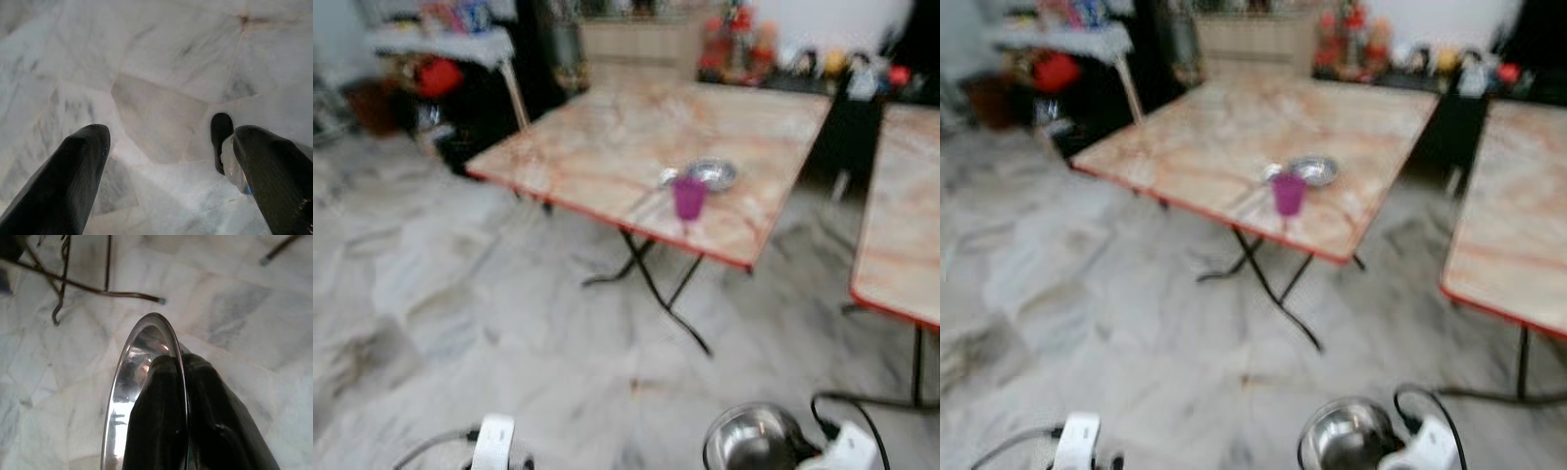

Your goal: Setting the table

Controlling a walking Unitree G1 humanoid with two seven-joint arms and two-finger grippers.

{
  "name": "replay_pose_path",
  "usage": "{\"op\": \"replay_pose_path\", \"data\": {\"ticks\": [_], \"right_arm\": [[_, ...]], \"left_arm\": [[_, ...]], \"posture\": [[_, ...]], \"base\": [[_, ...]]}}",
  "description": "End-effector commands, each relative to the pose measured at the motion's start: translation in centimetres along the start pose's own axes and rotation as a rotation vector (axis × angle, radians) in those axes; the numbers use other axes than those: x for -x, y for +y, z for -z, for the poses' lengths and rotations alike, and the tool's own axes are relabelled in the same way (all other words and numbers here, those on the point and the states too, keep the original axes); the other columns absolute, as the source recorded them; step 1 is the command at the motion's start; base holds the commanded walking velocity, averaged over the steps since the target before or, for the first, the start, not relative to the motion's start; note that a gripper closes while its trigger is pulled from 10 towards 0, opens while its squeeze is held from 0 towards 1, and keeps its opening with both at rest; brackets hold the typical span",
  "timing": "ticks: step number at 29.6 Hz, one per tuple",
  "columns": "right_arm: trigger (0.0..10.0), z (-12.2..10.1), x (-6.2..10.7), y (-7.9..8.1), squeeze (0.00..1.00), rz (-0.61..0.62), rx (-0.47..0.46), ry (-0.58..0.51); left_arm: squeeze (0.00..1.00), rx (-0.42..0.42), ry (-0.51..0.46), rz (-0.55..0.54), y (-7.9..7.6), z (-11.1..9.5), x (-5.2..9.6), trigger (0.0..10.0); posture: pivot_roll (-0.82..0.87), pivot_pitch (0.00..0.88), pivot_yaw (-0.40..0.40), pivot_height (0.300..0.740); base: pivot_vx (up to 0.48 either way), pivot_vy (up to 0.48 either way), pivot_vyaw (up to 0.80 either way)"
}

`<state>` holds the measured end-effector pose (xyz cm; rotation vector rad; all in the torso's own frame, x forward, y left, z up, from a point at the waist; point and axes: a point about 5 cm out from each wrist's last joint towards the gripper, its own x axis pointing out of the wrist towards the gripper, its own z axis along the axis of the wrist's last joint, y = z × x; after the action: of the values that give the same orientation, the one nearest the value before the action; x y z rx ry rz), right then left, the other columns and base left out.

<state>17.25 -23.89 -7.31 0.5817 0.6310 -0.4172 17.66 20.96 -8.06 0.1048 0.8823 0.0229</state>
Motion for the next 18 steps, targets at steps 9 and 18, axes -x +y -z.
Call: {"op": "replay_pose_path", "data": {"ticks": [9, 18], "right_arm": [[10.0, 0.33, 0.17, -0.22, 0.0, 0.012, -0.002, 0.004], [10.0, 0.35, 0.23, -0.37, 0.0, 0.018, -0.001, 0.005]], "left_arm": [[0.0, -0.008, 0.006, 0.001, 0.12, -0.03, -0.02, 10.0], [0.0, -0.005, 0.009, 0.001, 0.07, 0.13, 0.02, 10.0]], "posture": [[-0.07, 0.0, 0.069, 0.74], [-0.06, 0.003, 0.068, 0.74]], "base": [[0.0, 0.0, 0.7], [0.0, 0.0, 0.67]]}}
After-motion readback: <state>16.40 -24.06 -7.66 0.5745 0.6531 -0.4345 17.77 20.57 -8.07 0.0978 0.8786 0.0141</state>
